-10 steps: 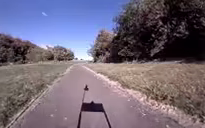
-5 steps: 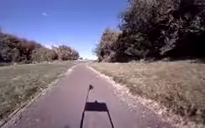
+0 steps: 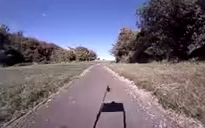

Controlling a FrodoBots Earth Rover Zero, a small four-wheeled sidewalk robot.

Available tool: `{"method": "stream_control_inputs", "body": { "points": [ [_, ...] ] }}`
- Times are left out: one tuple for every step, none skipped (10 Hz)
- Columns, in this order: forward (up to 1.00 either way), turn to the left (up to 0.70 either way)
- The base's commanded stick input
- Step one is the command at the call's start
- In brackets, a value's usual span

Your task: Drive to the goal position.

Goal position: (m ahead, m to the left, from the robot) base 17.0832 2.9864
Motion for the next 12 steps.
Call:
{"method": "stream_control_inputs", "body": {
  "points": [
    [1.0, 0.01],
    [1.0, 0.01],
    [1.0, 0.01],
    [1.0, 0.01],
    [1.0, 0.01],
    [1.0, 0.02],
    [1.0, 0.09],
    [1.0, 0.19],
    [1.0, 0.28],
    [1.0, 0.29],
    [1.0, 0.01],
    [1.0, 0.01]
  ]
}}
